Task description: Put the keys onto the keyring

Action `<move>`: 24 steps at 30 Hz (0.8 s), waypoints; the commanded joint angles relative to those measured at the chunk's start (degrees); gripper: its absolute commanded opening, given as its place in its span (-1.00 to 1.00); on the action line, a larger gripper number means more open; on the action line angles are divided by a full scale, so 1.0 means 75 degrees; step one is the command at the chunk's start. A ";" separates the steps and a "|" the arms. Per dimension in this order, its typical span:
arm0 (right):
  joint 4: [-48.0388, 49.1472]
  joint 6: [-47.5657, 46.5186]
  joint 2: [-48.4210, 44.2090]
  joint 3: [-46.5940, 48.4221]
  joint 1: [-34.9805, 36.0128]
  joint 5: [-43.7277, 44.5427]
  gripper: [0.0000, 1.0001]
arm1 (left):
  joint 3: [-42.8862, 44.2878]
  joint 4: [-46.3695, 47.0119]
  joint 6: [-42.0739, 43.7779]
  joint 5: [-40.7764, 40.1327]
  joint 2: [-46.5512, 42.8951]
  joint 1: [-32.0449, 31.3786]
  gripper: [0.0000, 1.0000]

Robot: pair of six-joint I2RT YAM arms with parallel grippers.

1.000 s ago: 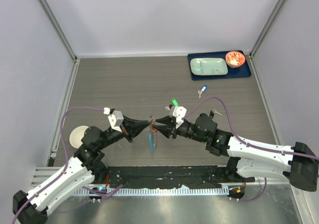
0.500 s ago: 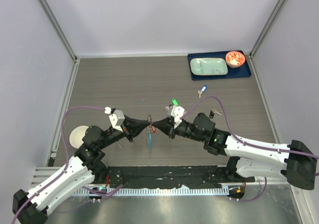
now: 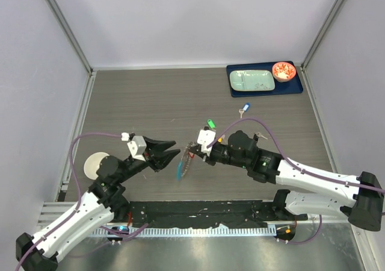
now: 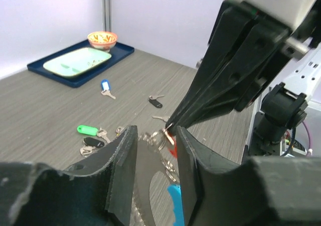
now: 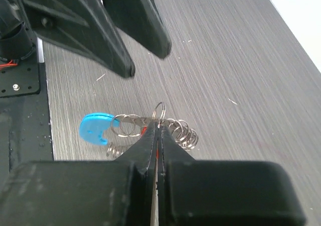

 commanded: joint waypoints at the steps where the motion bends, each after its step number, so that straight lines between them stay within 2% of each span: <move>1: -0.0993 -0.0930 -0.0074 0.1042 -0.0022 0.0044 -0.99 | -0.0236 0.0822 0.0333 0.0003 0.0405 -0.0001 -0.14; 9: -0.3710 -0.1951 0.0545 0.2506 -0.0022 -0.0085 -0.99 | -0.0541 0.1548 0.1634 0.0763 0.0827 -0.0001 -0.03; 11: -0.3994 -0.2150 0.0628 0.2718 -0.0022 -0.0144 -0.99 | -0.0564 0.1620 0.2054 0.0975 0.0886 -0.0001 0.01; 16: -0.4287 -0.2408 0.0944 0.2941 -0.0022 -0.0273 -0.99 | -0.0401 0.1550 0.2186 0.1596 0.1564 -0.0001 0.04; 24: -0.5049 -0.2760 0.1484 0.3422 -0.0022 -0.0437 -0.99 | -0.0260 0.1082 0.2748 0.1609 0.1437 -0.0001 0.07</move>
